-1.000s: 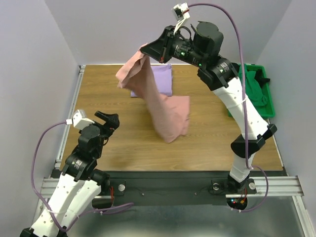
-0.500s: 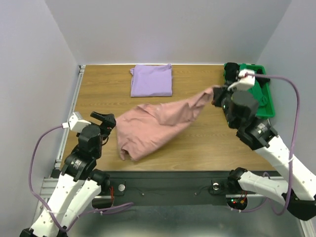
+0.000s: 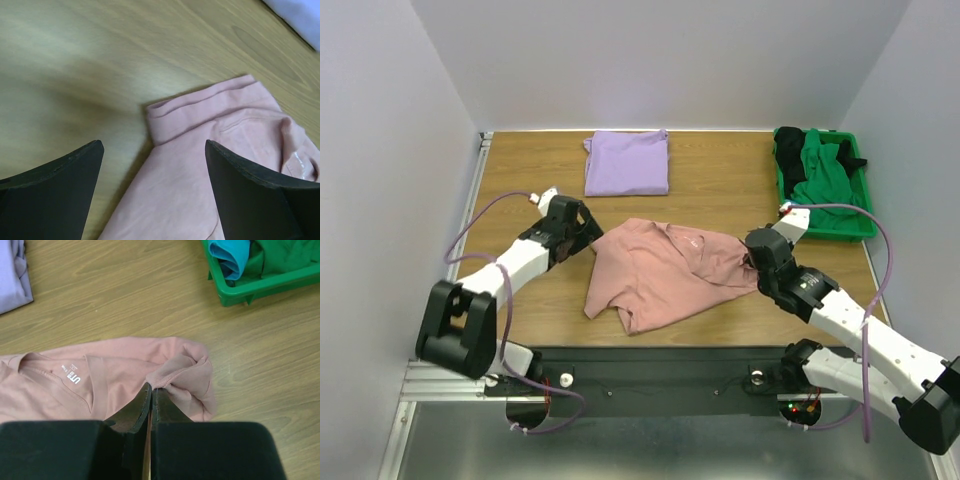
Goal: Fold and stack the t-shirts
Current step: Move the tshirt to the center of the board, then flatten the tshirt out
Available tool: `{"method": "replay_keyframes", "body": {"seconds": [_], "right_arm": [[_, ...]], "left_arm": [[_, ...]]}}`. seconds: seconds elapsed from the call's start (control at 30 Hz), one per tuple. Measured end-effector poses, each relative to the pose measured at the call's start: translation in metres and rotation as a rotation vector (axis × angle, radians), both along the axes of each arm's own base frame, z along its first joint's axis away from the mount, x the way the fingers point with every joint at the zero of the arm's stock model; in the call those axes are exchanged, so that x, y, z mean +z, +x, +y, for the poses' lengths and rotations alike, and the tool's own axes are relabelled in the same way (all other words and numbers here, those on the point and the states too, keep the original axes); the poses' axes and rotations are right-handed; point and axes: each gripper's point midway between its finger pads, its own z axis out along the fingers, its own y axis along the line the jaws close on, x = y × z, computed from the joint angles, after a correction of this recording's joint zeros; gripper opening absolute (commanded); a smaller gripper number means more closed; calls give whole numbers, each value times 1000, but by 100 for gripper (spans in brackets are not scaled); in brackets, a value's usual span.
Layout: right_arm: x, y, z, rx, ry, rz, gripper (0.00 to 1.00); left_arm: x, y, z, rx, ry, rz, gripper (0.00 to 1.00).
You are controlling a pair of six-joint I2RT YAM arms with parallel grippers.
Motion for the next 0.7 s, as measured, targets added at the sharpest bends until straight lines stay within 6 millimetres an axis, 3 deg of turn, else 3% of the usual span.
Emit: {"method": "replay_keyframes", "body": {"seconds": [0.17,0.37,0.53,0.7], "right_arm": [[-8,4,2,-10,4,19,0],[-25,4,4,-12,-1,61,1],[-33,1,-2,-25,-5,77,0],[-30,1,-5,-34,5,64,1]], "left_arm": [[7,36,-50,-170,-50,-10,93],[33,69,-133,-368,-83,-89,93],[12,76,-178,-450,-66,-46,87],[-21,72,-204,-490,-36,36,80]]}}
